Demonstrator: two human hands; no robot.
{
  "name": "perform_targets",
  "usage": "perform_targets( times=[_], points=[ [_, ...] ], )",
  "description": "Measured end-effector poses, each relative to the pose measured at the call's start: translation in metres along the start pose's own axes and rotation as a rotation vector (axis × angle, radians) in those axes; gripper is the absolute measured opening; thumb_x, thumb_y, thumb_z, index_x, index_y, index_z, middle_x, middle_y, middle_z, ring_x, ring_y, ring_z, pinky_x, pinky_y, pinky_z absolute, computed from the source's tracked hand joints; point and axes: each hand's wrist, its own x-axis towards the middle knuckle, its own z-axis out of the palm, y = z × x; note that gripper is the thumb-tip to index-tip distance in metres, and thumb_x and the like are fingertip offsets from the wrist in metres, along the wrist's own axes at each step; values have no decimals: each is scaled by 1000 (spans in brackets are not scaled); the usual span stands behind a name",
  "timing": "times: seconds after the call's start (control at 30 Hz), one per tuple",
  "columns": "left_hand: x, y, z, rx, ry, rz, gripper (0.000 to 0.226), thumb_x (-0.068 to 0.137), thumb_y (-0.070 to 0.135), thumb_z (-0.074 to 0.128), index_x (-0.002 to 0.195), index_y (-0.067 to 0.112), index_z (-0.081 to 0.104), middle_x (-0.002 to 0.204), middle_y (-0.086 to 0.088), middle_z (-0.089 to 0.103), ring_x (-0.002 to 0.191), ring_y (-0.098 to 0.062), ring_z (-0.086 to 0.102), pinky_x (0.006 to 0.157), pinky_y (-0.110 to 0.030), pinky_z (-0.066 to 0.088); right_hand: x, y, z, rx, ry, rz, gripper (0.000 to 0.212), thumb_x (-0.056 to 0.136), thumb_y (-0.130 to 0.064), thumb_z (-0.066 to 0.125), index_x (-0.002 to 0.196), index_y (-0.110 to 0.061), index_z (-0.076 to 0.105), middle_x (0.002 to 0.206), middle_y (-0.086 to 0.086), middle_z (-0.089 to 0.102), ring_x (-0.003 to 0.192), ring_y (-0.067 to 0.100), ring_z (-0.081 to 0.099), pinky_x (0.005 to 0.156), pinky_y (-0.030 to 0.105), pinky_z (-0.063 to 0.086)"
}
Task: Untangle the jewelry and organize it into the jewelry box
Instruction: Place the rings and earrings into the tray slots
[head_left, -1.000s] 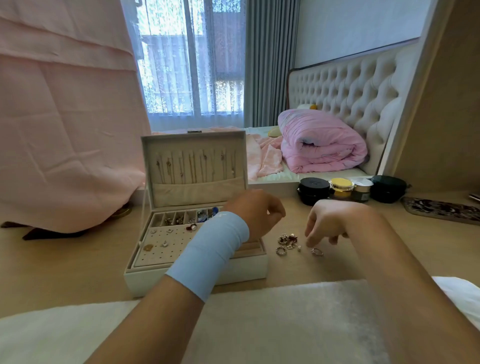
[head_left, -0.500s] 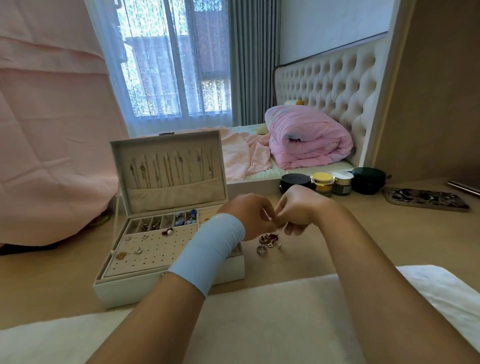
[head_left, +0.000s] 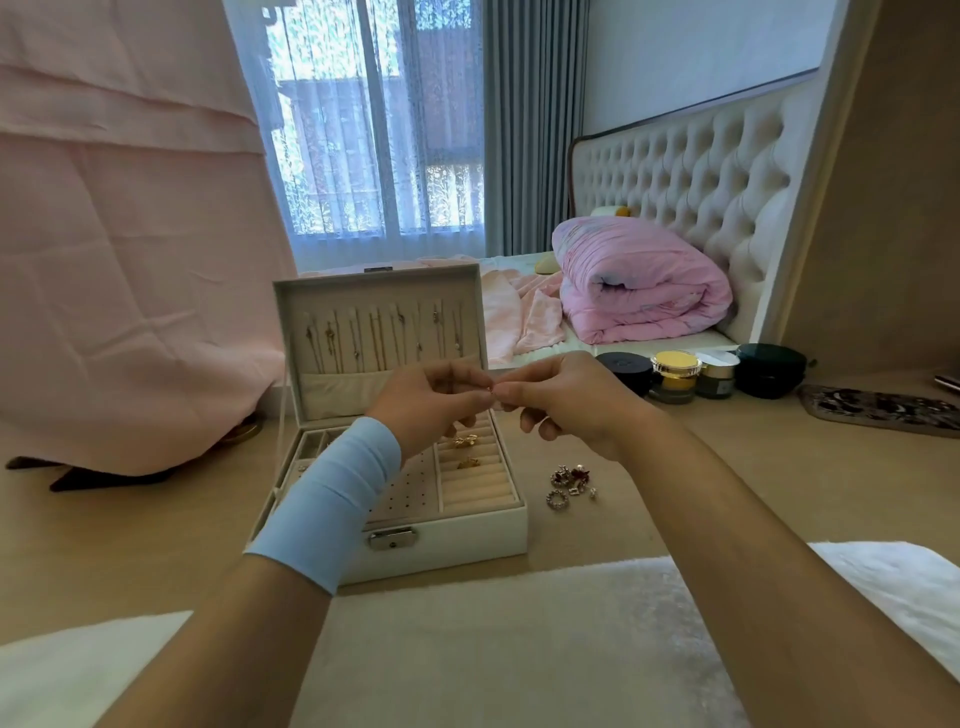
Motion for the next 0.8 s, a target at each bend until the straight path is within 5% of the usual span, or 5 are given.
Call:
perform_targets(
  times=[0.3,0.6,0.8],
  points=[
    [-16,-14,-22,124,10,112,12,82,9,75,93,13,72,80,-1,74,63,-3,65,59,-12,50,-11,-13,21,-242,-153,-61,20,85,-10,79,104,-15,75,87,6,78,66,14,68,48,22,47],
    [-22,-13,-22,-252,-26,-90,11,85,10,72,96,12,71,85,-10,76,72,-16,72,68,-25,59,-11,-16,30,-275,-10,-204,7,84,-16,81,89,-13,78,70,-3,73,58,14,66,48,25,52],
    [-19,-12,-33,156,-100,6,6,82,25,76,88,23,74,82,6,74,78,-8,68,77,-24,56,-12,-18,32,-650,-155,-146,4,86,-23,80,84,-22,76,68,-3,72,54,9,66,52,24,56]
  ],
)
